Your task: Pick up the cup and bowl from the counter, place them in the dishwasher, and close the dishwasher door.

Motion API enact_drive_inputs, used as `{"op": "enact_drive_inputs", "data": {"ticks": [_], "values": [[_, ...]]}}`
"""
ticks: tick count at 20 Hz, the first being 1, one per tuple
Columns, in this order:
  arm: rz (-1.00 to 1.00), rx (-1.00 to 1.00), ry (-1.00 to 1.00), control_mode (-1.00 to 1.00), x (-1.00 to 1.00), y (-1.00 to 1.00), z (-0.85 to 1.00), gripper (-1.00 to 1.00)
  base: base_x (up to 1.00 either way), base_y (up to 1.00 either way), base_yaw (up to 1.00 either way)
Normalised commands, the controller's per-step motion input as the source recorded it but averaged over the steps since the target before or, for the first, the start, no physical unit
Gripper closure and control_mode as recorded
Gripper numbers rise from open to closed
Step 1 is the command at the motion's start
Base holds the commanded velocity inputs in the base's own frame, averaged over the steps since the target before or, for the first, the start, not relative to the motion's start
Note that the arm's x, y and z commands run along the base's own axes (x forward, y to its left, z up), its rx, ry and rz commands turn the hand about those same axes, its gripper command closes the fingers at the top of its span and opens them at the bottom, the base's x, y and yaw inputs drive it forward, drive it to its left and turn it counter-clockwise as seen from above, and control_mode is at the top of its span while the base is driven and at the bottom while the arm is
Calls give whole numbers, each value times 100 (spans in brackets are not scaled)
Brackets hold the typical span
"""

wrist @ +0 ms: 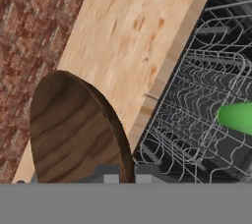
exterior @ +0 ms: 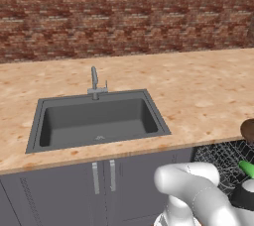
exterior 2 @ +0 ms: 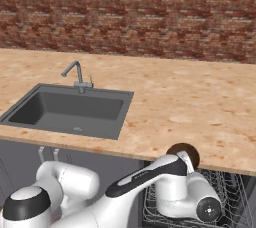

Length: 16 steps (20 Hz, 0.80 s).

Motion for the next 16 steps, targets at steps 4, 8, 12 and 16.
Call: {"op": "enact_drive_inputs", "data": {"ticks": [4,8,12,16], "values": [[0,0,0,-100,-47,-1,-30,100,0,0,0],[0,0,0,-100,-32,0,-40,100,0,0,0],[0,0,0,-100,-4,0,-35,100,0,0,0],[0,0,1,-100,0,0,-39,100,0,0,0]]}}
